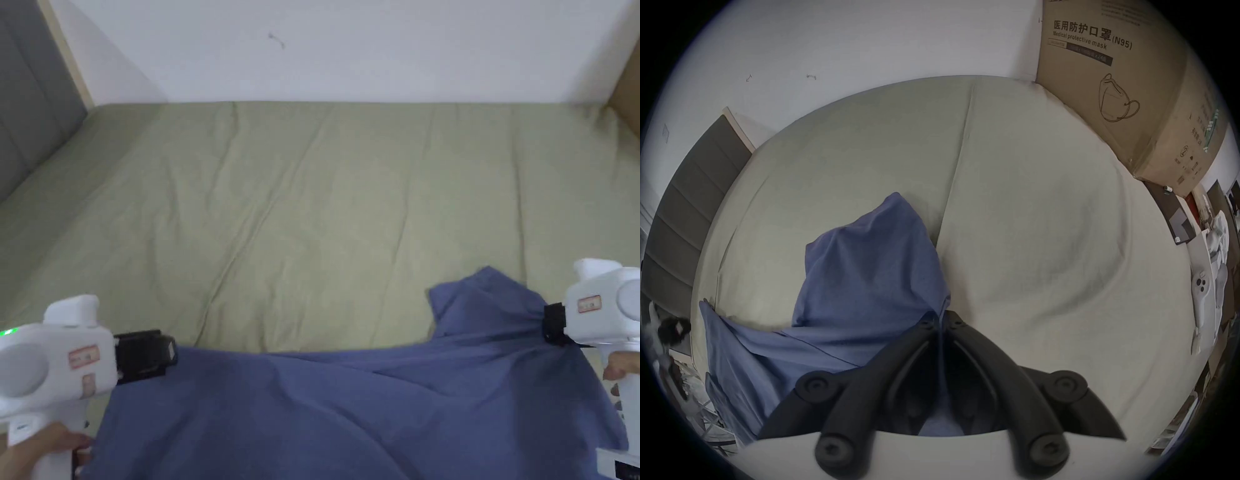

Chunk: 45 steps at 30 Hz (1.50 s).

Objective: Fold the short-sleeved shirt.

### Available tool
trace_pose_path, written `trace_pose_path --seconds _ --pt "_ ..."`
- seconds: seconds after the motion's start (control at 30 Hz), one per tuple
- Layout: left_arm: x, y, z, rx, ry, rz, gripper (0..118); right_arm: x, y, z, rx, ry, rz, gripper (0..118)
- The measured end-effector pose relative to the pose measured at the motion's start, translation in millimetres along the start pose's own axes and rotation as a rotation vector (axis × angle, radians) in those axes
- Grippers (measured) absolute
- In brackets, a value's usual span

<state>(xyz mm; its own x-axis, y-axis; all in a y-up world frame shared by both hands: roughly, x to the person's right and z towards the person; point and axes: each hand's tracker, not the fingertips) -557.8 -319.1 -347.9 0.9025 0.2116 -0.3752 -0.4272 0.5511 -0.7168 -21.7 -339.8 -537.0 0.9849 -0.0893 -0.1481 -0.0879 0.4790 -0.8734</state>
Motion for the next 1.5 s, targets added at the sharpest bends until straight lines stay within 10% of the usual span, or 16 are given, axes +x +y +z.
trace_pose_path --seconds 0.27,0.37,0.47,1.1,1.5 --pt "-21 42 -95 -0.227 0.134 0.061 93 -10 1 -9 -0.016 -0.032 0.069 1" --pt "-6 28 -86 -0.177 0.181 -0.069 71 -11 0 -14 -0.025 -0.04 0.076 1" --pt "14 17 -73 -0.169 0.2 -0.14 4 -11 0 -17 -0.032 -0.034 0.064 1" --pt "26 64 51 0.106 0.035 -0.111 4 8 18 98 0.189 0.007 -0.02 1" --pt "-23 -77 127 0.082 0.033 -0.108 4 28 -159 219 0.198 0.076 0.022 1"
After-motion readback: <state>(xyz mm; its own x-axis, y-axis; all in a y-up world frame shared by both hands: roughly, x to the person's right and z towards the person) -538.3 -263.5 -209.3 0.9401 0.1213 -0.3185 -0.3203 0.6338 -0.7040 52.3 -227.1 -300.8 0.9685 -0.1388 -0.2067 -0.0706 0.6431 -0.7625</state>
